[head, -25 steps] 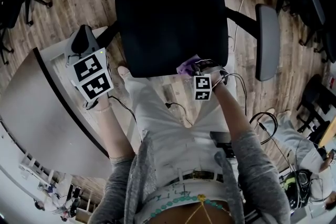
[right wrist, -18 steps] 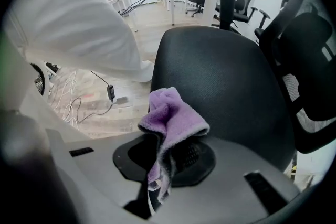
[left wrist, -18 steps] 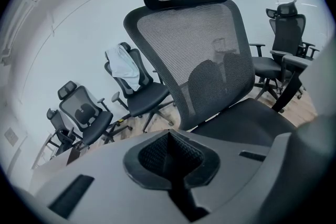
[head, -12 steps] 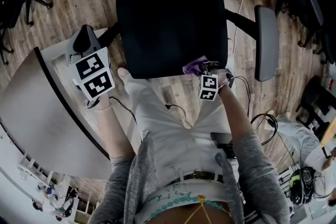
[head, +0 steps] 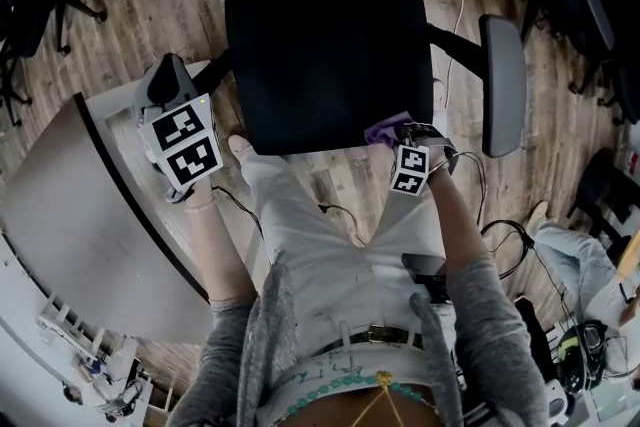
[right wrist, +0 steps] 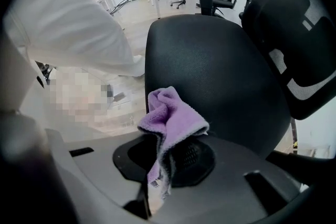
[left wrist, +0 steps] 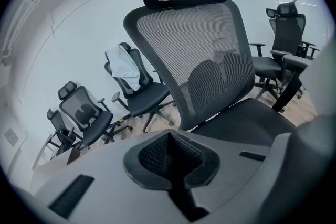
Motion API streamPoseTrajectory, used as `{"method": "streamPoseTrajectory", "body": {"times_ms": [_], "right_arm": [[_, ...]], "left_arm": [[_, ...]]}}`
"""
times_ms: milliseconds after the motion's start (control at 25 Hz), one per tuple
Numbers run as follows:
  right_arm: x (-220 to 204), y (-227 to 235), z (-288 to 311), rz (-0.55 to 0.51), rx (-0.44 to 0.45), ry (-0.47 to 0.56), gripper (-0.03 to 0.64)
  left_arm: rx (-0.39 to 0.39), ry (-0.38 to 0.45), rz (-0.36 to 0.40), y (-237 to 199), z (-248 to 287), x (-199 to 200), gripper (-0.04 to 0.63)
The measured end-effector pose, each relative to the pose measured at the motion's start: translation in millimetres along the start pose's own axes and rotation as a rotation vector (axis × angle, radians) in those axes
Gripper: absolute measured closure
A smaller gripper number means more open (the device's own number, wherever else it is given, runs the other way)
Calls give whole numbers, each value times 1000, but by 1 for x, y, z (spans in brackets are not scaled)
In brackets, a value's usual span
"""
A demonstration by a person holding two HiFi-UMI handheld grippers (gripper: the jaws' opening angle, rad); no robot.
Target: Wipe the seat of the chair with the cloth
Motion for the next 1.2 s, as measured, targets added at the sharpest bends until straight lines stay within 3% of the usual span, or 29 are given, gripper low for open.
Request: {"method": "streamPoseTrajectory", "body": {"times_ms": [560, 1200], "right_arm": [[-34, 9, -12, 69, -5, -102, 569], [-31, 18, -10, 168, 89, -177, 569]], "left_arm": [[11, 0, 7, -1, -2, -1, 589], [27, -2, 13, 3, 1, -2, 589]]}}
Point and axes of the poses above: the fingertips, and each gripper's own axes: z forward along the fingers, y to its right, x out of its top, the point moved 7 cm from there along -z, backward along the fingers, and after that the axes turned 5 degrees about -x, right-handed, at the moved point
